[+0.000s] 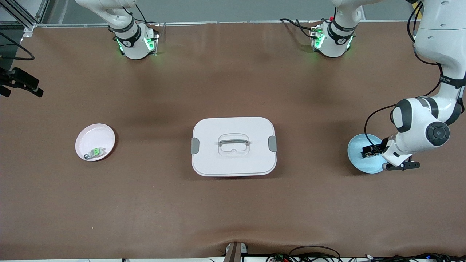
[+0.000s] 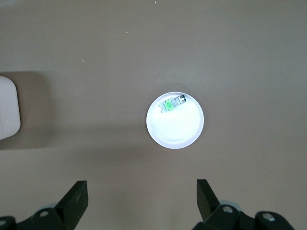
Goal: Transfer orange switch to right arm and place
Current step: 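Lower the left gripper and close it on the orange switch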
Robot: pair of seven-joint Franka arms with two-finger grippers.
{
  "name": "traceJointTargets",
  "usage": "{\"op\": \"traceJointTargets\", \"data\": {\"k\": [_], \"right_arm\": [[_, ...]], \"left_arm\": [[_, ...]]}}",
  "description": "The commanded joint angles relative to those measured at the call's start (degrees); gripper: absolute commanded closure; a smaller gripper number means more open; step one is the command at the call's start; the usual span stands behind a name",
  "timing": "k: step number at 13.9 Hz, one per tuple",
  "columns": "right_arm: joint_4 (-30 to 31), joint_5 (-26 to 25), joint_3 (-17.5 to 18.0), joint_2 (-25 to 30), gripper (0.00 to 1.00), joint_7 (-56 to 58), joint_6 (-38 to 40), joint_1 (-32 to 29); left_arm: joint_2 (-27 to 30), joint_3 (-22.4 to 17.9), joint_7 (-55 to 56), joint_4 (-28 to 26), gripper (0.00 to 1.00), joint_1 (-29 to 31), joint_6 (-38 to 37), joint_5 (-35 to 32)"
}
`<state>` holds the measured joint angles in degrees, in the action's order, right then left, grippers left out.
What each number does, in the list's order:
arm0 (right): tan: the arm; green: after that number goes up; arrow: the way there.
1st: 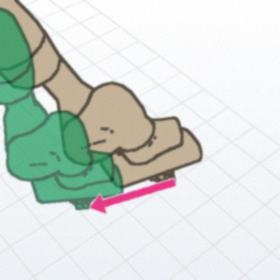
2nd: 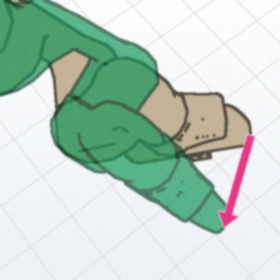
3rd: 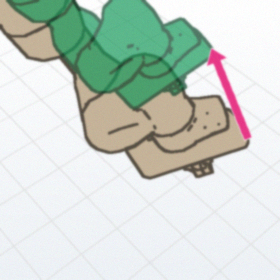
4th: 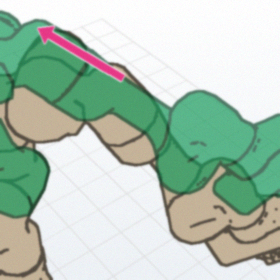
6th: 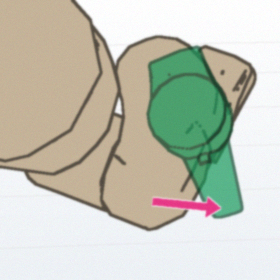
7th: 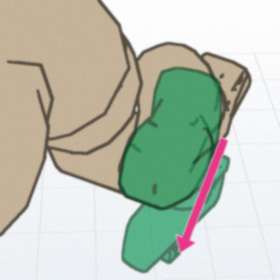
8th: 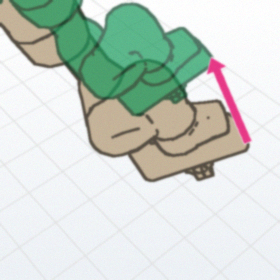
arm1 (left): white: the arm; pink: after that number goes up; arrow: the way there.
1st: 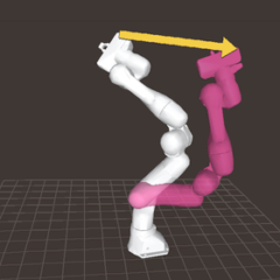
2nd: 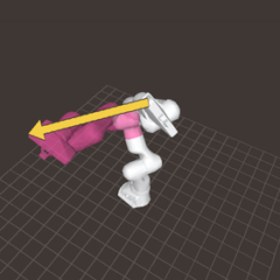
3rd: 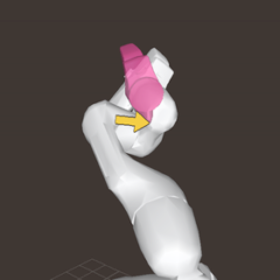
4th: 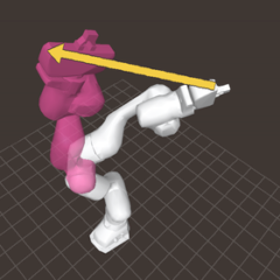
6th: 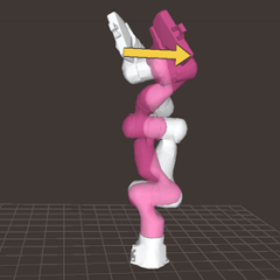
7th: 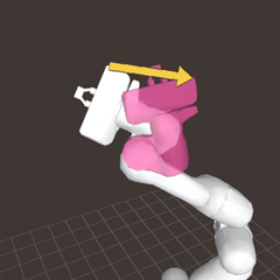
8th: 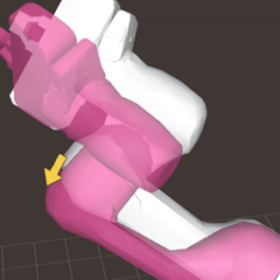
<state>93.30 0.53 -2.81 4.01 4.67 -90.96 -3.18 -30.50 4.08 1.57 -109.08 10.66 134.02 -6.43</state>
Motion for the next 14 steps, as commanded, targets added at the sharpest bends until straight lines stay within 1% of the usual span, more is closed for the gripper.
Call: {"op": "traceJointTargets", "data": {"k": [1, 7, 8, 9, 10, 12, 13, 14], "right_arm": [[0.7, -0.5, 0.2, 0.8, 0.00, 0.4, -0.1, -0.1], [0.3, -0.6, 0.1, 0.8, 0.00, 0.4, -0.2, -0.2], [0.4, -0.6, 0.1, 0.8, 0.00, 0.4, -0.2, -0.1], [0.4, -0.6, 0.1, 0.8, 0.00, 0.4, -0.2, -0.1], [0.4, -0.6, 0.1, 0.7, 0.00, 0.4, -0.3, -0.1], [0.4, -0.6, 0.2, 0.7, 0.00, 0.4, -0.2, -0.1], [0.3, -0.6, 0.2, 0.7, 0.00, 0.5, 0.0, -0.1], [0.4, -0.5, 0.2, 0.6, 0.00, 0.4, 0.3, -0.1]], "left_arm": [[-1.2, 0.2, 0.5, 0.5, 0.00, 0.2, 1.7, 0.7], [-2.3, 0.2, 1.4, 0.6, 0.00, 0.2, 2.8, 1.4], [-2.5, 0.2, 1.4, 0.5, 0.01, 0.5, 3.3, 1.5], [-2.7, 0.2, 1.4, 0.5, 0.03, 0.4, 3.5, 1.5], [-2.7, 0.2, 1.3, 0.5, 0.07, 0.4, 3.5, 1.4], [-2.9, 0.2, 1.3, 0.6, 0.21, 0.4, 3.6, 1.4], [-2.9, 0.2, 1.4, 0.6, 0.31, 0.4, 3.6, 1.5], [-2.9, 0.2, 1.5, 0.7, 0.45, 0.3, 3.6, 1.5]]}}
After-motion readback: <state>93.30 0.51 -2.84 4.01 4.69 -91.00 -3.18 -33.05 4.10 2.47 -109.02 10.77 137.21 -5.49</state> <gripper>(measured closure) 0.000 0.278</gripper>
